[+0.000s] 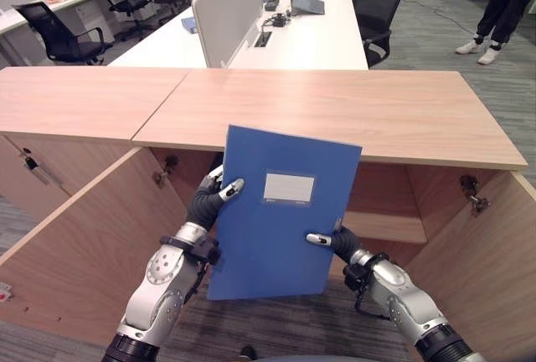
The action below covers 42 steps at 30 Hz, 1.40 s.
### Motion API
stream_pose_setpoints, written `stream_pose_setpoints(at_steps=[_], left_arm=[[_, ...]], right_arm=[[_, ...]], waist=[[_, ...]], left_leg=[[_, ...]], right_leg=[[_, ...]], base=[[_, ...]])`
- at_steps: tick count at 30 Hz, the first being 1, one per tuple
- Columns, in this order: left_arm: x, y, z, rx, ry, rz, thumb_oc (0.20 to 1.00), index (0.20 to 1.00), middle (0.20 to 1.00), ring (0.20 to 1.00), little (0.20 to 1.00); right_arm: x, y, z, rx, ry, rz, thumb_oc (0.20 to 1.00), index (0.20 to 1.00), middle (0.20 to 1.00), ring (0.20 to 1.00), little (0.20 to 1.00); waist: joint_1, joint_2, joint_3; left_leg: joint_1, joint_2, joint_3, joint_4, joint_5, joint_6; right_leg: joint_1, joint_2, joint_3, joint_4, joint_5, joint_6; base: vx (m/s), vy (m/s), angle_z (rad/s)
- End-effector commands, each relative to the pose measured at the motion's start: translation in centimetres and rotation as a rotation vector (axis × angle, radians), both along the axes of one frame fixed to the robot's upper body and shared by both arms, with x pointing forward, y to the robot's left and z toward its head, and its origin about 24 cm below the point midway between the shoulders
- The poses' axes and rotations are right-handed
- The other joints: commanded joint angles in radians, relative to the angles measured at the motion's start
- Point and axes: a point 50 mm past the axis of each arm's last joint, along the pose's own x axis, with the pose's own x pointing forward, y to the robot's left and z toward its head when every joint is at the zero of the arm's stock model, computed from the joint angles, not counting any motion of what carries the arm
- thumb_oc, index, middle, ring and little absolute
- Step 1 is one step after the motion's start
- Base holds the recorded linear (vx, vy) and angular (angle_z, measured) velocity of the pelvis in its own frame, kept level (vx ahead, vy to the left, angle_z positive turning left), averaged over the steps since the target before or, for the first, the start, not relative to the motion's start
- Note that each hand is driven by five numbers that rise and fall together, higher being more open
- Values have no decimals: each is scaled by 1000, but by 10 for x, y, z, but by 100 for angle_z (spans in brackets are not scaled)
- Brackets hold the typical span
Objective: Put the empty folder in the office cabinet
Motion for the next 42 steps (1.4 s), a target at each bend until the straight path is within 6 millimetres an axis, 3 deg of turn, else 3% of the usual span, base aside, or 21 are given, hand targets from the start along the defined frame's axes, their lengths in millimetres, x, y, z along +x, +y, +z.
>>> stream_pose_setpoints(at_steps=[1, 5, 15, 16, 17, 18, 20, 23, 27, 30, 32, 33, 34, 35, 38, 39, 42], left_arm=[[9, -43, 37, -155, -159, -238, 200, 200, 200, 200, 200], [9, -39, 35, -159, -147, -214, 200, 200, 200, 200, 200], [10, -19, 19, -110, -109, -107, 200, 200, 200, 200, 200], [8, -10, 14, -56, -104, -71, 275, 275, 275, 275, 275], [7, -3, 12, -18, -106, -46, 426, 426, 426, 426, 426], [7, 3, 10, 30, -111, -20, 1000, 1000, 1000, 1000, 1000], [-1, 31, 12, 204, -151, 33, 1000, 1000, 1000, 1000, 1000], [-11, 58, 7, 340, -121, 17, 1000, 1000, 1000, 1000, 1000], [-28, 81, -14, 426, 6, -29, 1000, 1000, 1000, 1000, 1000], [-37, 90, -32, 471, 99, -66, 1000, 1000, 1000, 1000, 1000], [-52, 102, -62, 519, 250, -70, 1000, 1000, 1000, 1000, 1000], [-52, 102, -62, 519, 250, -70, 1000, 1000, 1000, 1000, 1000], [-58, 103, -76, 541, 310, -75, 1000, 1000, 1000, 1000, 1000], [-64, 102, -98, 568, 400, -69, 1000, 1000, 1000, 1000, 1000], [-74, 96, -130, 582, 526, -57, 1000, 1000, 1000, 1000, 1000], [-74, 96, -130, 583, 524, -57, 1000, 1000, 1000, 1000, 1000], [-84, 90, -156, 602, 632, -25, 1000, 1000, 1000, 1000, 1000]], right_arm=[[20, 59, 54, 249, -191, 185, 200, 200, 200, 200, 200], [21, 57, 60, 274, -210, 179, 200, 200, 200, 200, 200], [20, 38, 46, 156, -208, 136, 200, 200, 200, 200, 200], [19, 24, 42, 55, -227, 125, 200, 200, 200, 200, 200], [19, 16, 41, -1, -241, 115, 200, 200, 200, 200, 200], [18, 7, 39, -52, -249, 99, 200, 200, 200, 200, 200], [9, -35, 29, -268, -247, 23, 200, 200, 200, 200, 200], [-7, -76, 16, -523, -219, -16, 200, 200, 200, 200, 200], [-17, -106, 19, -797, -269, -46, 200, 200, 200, 200, 200], [-23, -113, 5, -888, -217, -13, 200, 200, 200, 200, 200], [-36, -123, -11, -1076, -159, 119, 200, 200, 200, 200, 200], [-36, -123, -12, -1078, -159, 120, 200, 200, 200, 200, 200], [-42, -126, -26, -1110, -92, 152, 200, 200, 200, 200, 200], [-47, -124, -44, -1077, -2, 135, 200, 200, 200, 200, 200], [-43, -111, -57, -960, 55, 39, 200, 200, 200, 200, 200], [-42, -111, -57, -960, 54, 37, 200, 200, 200, 200, 200], [-31, -101, -62, -821, 88, -125, 200, 200, 200, 200, 200]], waist=[[7, -13, 3], [9, -16, 2], [17, -19, 0], [19, -19, -2], [21, -19, -3], [22, -19, -4], [25, -20, -3], [17, -18, -3], [8, -7, 0], [5, -3, 2], [8, -2, 5], [7, -1, 5], [10, -1, 6], [11, -2, 9], [15, -2, 12], [16, -1, 13], [21, 0, 15]], left_leg=[[79, 38, -4, 13, -131, -58], [78, 37, -7, 13, -131, -57], [83, 34, -17, 13, -135, -56], [83, 34, -17, 13, -136, -56], [83, 33, -18, 13, -136, -55], [83, 32, -20, 13, -137, -55], [79, 32, -24, 13, -137, -55], [73, 32, -23, 13, -138, -56], [68, 32, -21, 13, -137, -54], [66, 31, -21, 13, -136, -52], [63, 29, -25, 13, -134, -51], [62, 30, -26, 13, -134, -51], [60, 30, -28, 13, -132, -51], [53, 29, -33, 13, -128, -49], [43, 29, -39, 13, -125, -47], [43, 29, -39, 13, -124, -47], [36, 28, -42, 13, -123, -44]], right_leg=[[-53, -38, 16, 2, -28, 41], [-53, -39, 15, 4, -29, 40], [-45, -41, 10, 8, -35, 39], [-42, -41, 7, 9, -36, 39], [-42, -41, 5, 10, -37, 40], [-41, -41, 3, 11, -38, 40], [-41, -41, -3, 12, -40, 42], [-48, -42, -6, 11, -39, 46], [-54, -41, -2, 10, -38, 48], [-56, -42, 0, 10, -35, 49], [-57, -41, 0, 10, -36, 49], [-57, -41, 0, 10, -36, 49], [-59, -41, 0, 10, -36, 49], [-64, -39, 0, 11, -35, 48], [-70, -38, -3, 11, -36, 45], [-70, -38, -4, 11, -36, 45], [-74, -38, -7, 12, -36, 43]], base=[[0, 0, 0], [6, 0, 1], [2, 0, 0], [36, 15, 1], [40, 13, 1], [49, 11, 2], [52, 21, 6], [18, 15, 4], [0, 0, 0], [-2, 21, -5], [0, 0, 0], [-10, 4, 3], [-27, 5, 4], [-35, 5, 6], [-17, -3, 7], [-2, -3, 4], [0, 0, 0]])
